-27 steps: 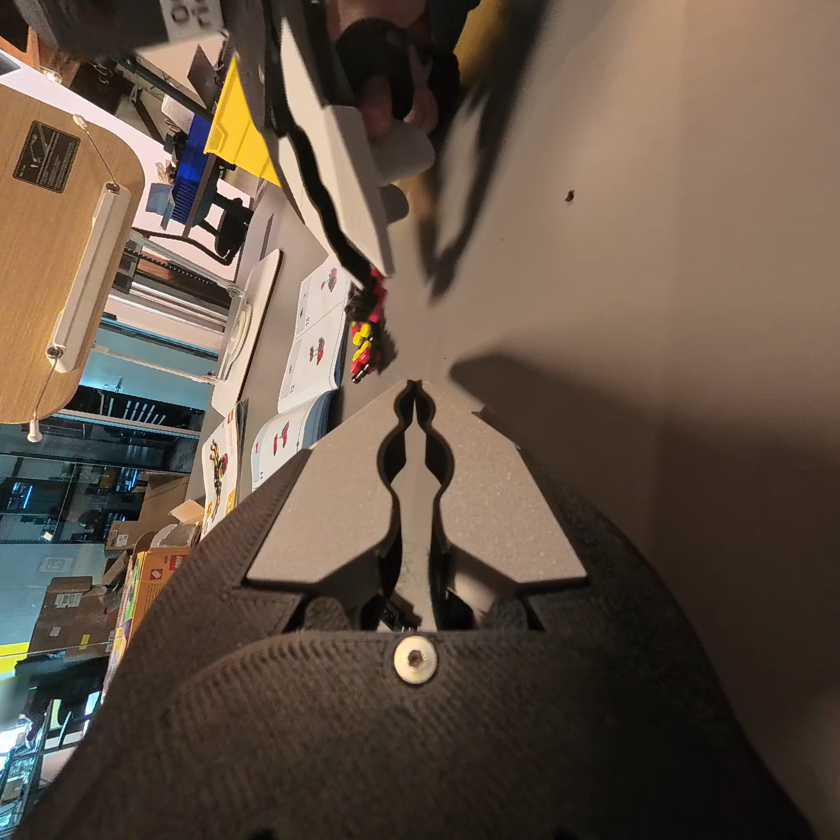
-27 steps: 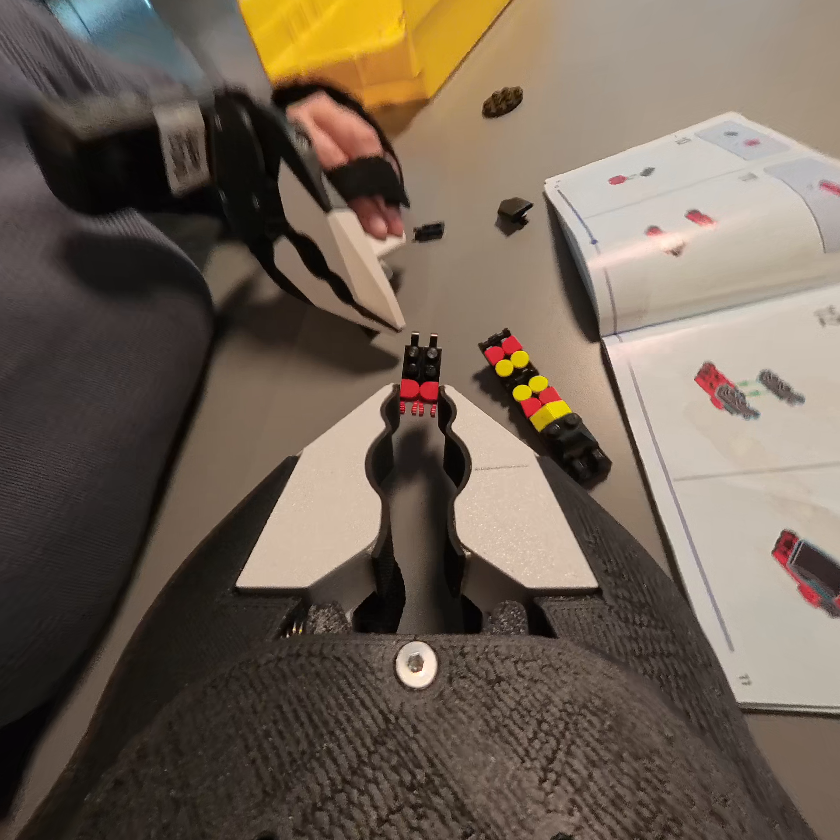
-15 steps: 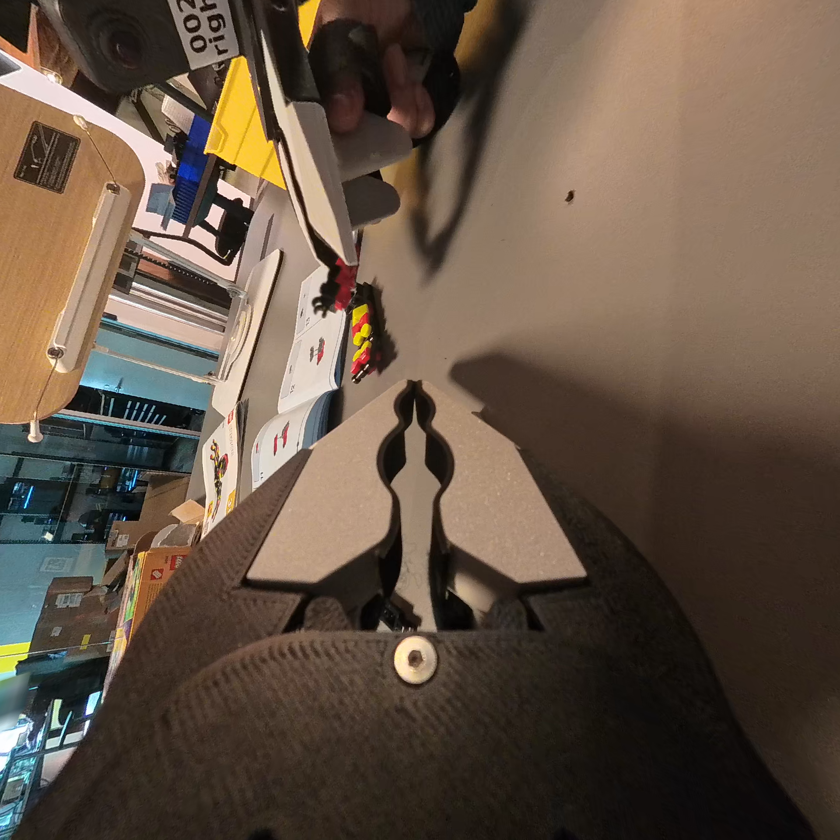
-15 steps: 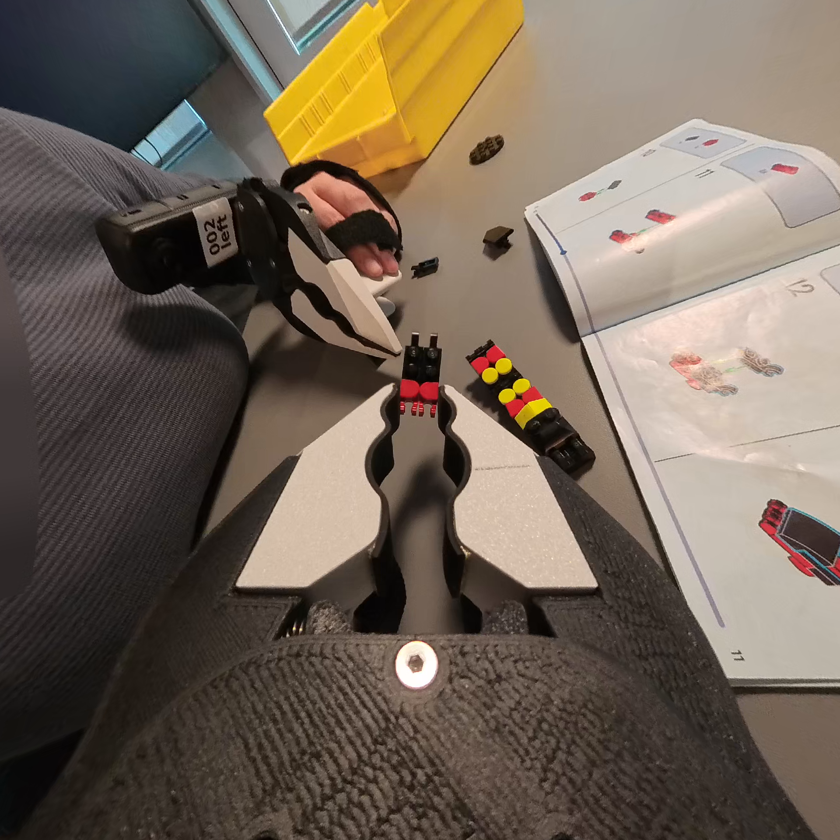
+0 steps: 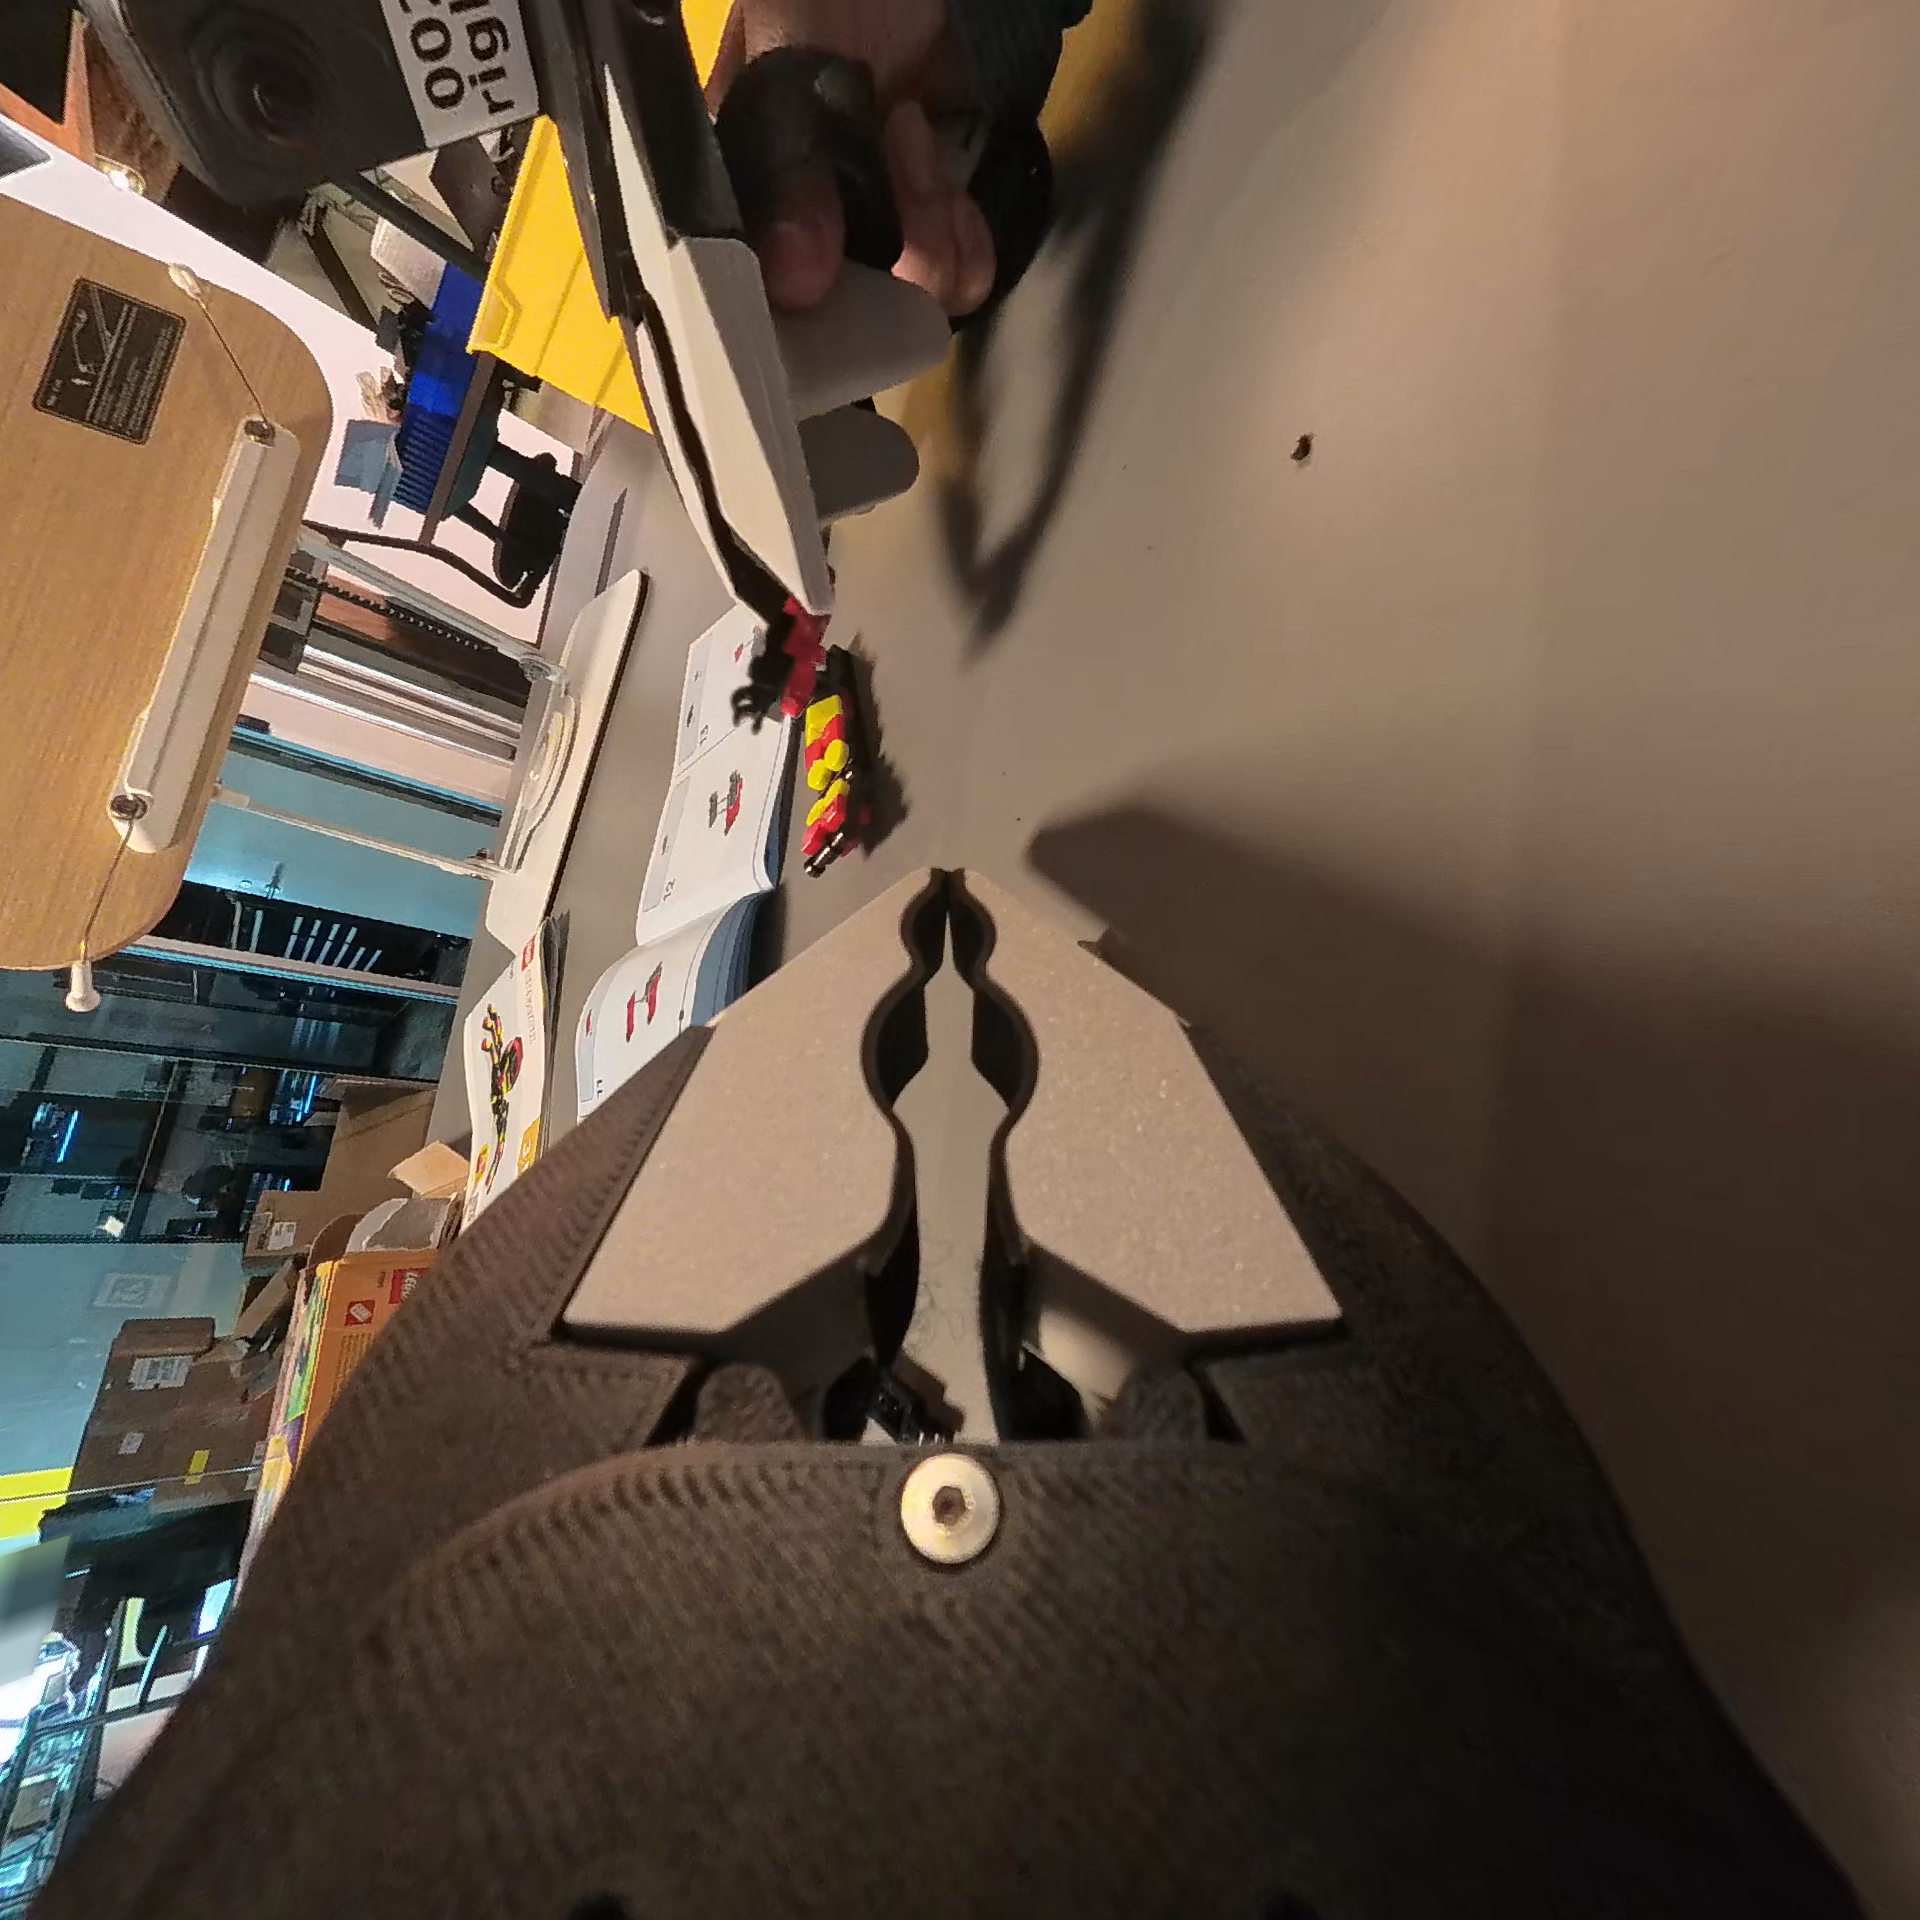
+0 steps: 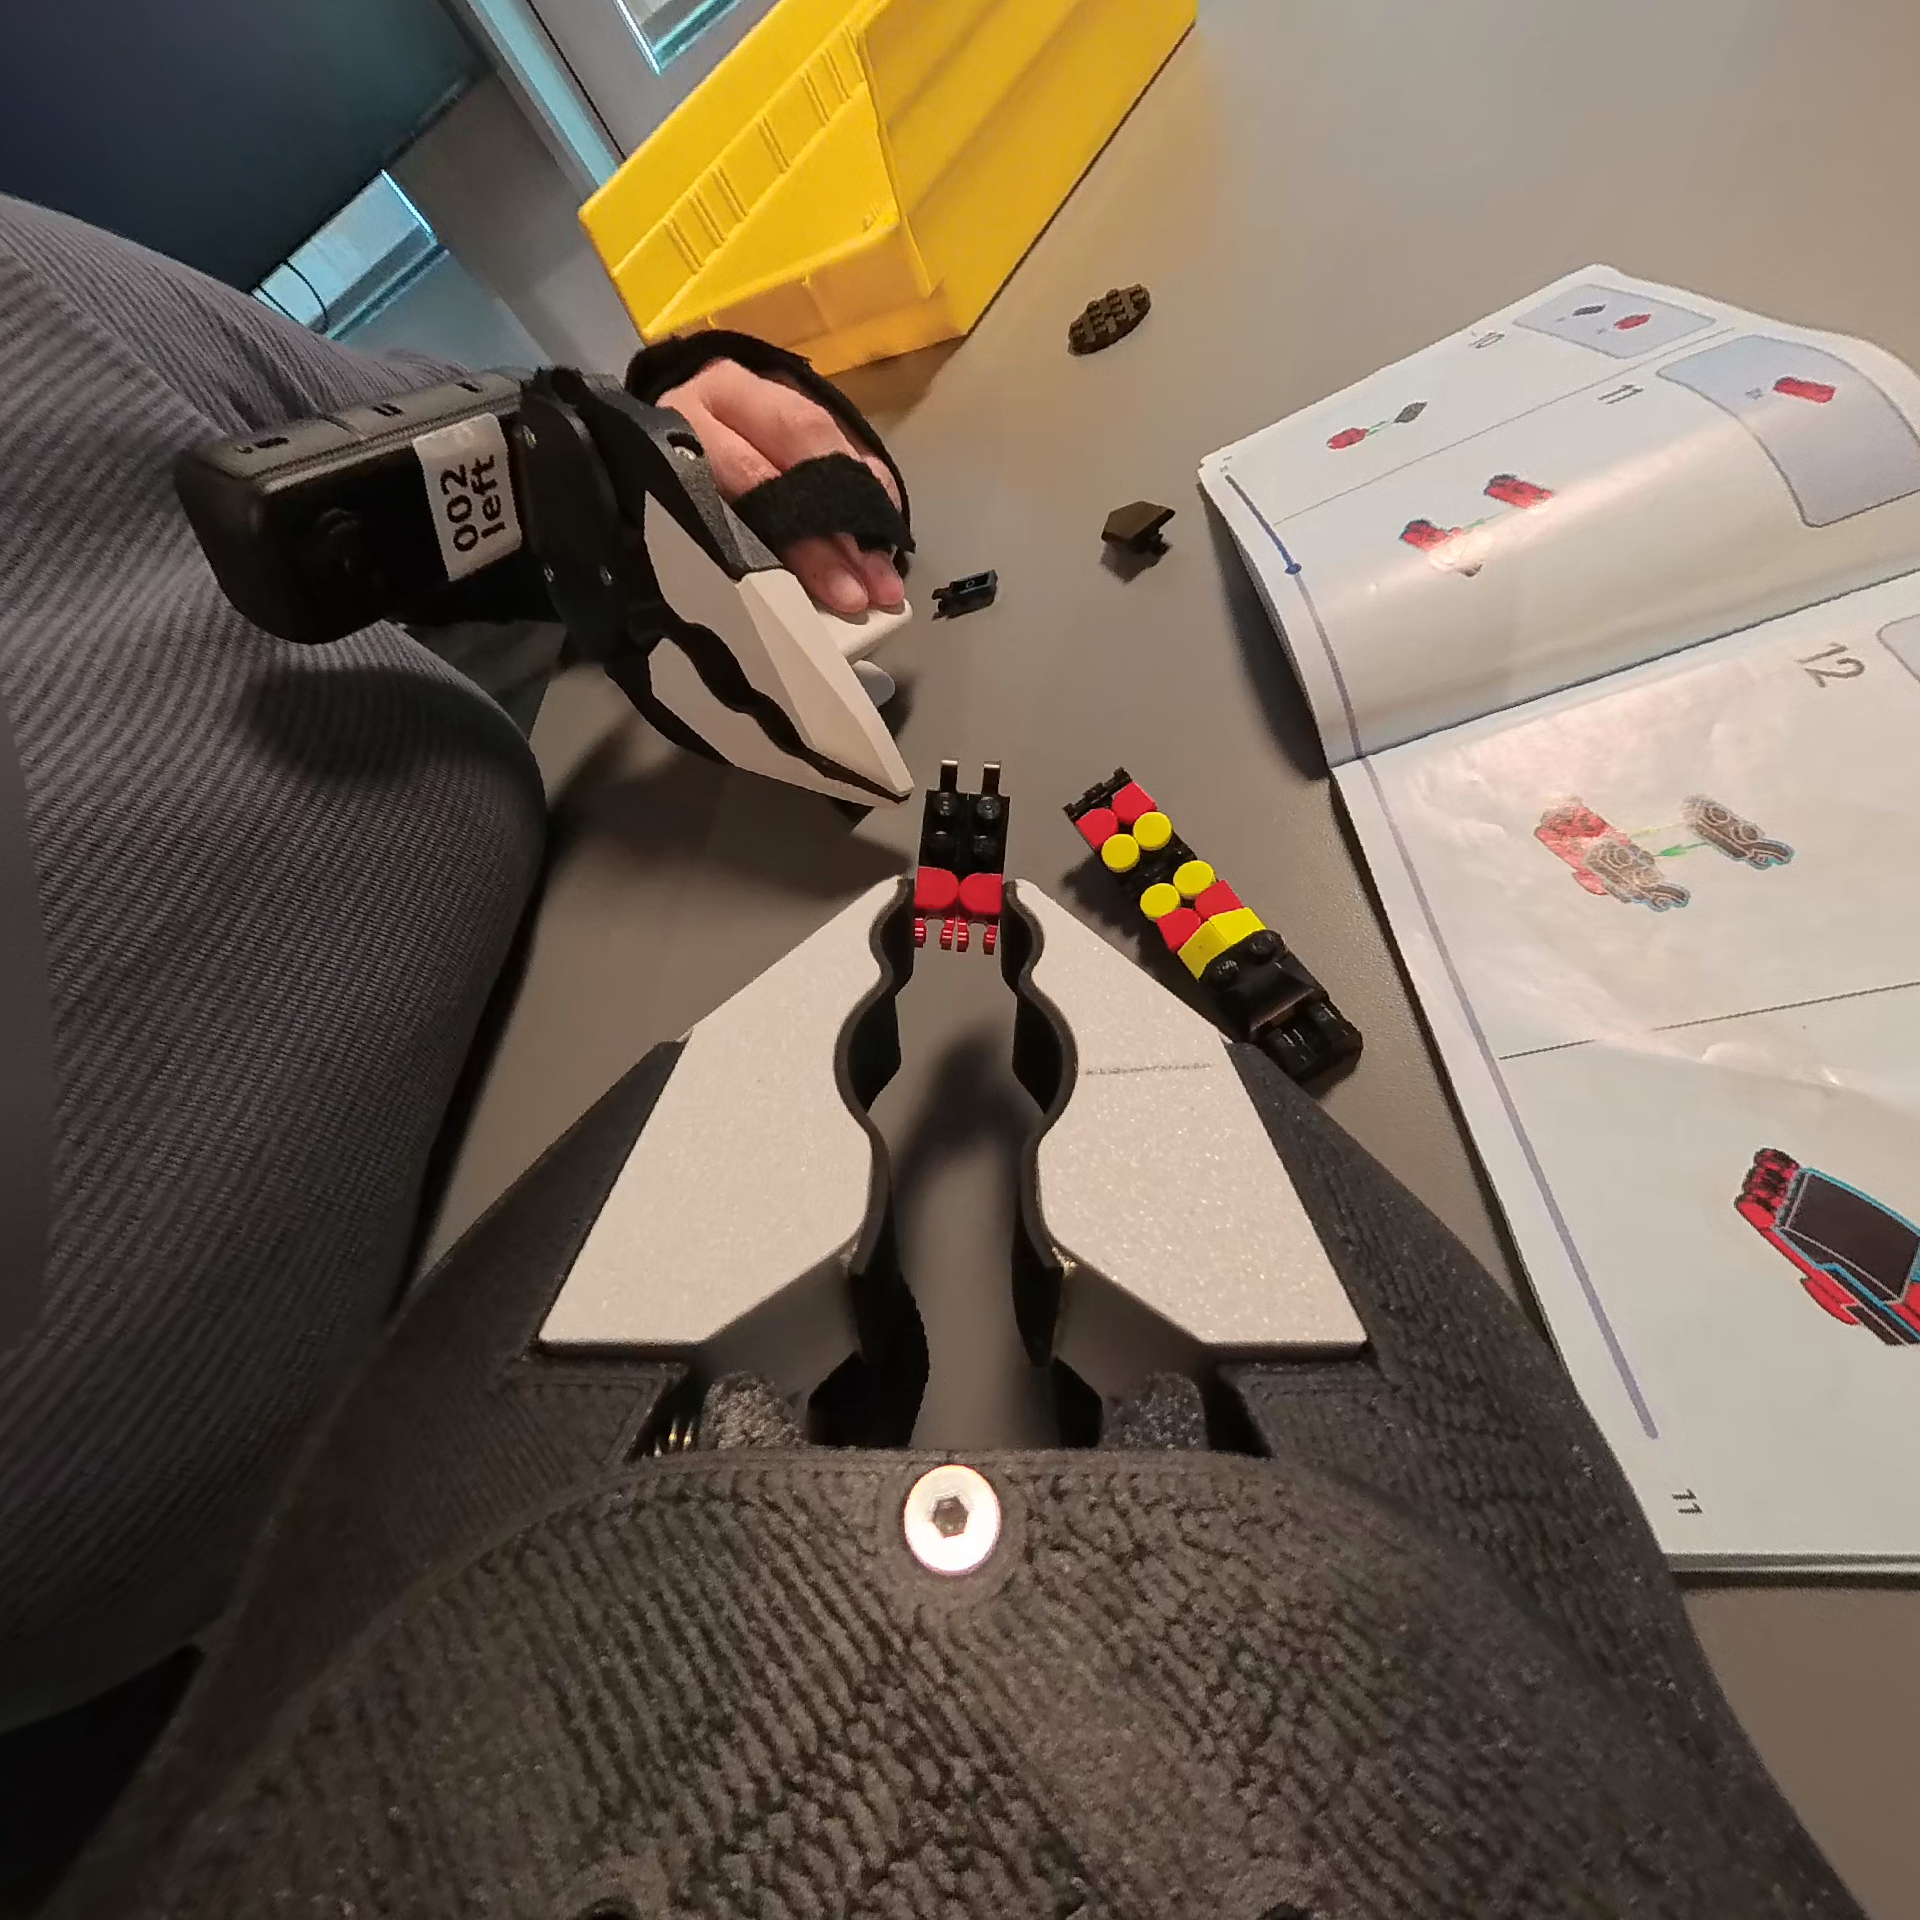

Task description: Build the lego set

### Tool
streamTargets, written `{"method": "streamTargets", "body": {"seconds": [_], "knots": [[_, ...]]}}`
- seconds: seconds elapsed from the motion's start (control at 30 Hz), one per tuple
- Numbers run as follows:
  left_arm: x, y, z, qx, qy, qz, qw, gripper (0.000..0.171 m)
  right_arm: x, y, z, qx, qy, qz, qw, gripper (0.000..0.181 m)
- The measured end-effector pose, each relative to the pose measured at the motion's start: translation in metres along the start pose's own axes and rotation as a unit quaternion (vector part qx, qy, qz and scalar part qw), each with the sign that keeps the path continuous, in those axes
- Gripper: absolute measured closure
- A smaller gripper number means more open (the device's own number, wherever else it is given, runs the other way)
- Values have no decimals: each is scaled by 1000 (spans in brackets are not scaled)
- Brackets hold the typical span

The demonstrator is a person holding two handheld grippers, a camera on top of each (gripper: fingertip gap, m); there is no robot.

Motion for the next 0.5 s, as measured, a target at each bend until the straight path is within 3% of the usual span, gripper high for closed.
{"method": "streamTargets", "body": {"seconds": [0.5], "knots": [[0, 0, 0, 0, 0, 0, 1000, 171, 0, 0, 0, 0, 0, -2, 1000, 167]]}}
Point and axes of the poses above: each gripper's, where its closed fingertips meet, y back along the fingers, x out of its top, z = x × y across the jaws, the point moved 9 cm from there along y, back along the fingers, and after that the axes turned 7 degrees about z, right-handed, at the moved point
